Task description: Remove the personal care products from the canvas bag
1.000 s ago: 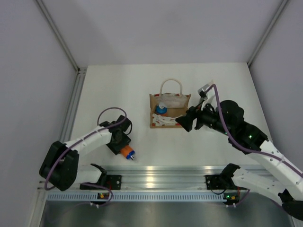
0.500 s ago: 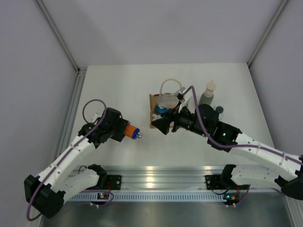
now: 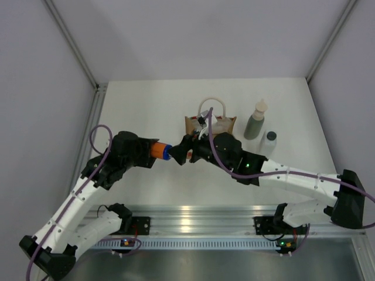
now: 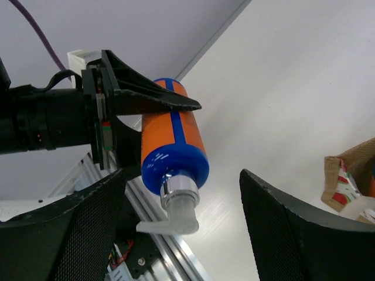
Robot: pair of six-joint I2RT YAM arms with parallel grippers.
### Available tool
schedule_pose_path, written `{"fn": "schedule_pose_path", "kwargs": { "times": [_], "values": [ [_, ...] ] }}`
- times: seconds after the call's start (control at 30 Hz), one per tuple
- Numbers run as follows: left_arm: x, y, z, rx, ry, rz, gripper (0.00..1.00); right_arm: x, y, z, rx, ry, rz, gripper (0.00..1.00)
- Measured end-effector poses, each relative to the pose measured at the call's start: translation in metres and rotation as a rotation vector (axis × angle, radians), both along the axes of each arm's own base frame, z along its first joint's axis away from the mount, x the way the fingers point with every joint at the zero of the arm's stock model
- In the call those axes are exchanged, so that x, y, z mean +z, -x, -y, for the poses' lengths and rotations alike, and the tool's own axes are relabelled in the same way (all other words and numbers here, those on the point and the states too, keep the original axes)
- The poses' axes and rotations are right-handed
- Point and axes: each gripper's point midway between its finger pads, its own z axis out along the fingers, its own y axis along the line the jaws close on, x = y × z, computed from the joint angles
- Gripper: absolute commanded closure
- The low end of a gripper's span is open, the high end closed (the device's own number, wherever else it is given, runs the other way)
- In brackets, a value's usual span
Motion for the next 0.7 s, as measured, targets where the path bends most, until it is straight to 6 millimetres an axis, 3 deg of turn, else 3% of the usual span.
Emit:
{"fn": "schedule_pose_path", "kwargs": {
  "times": [0.23,0.7],
  "values": [
    [0.003,0.002,0.005,-0.008,0.041,-0.013,1.00,-0.005,-0.006,-0.026,0.017,-0.028,-0.039,0.22],
    [0.013,0.001,0.007,-0.010,0.060,0.002,1.00,-0.017,-0.002,-0.042,0.051,-0.056,-0.105,0.26]
  ]
}}
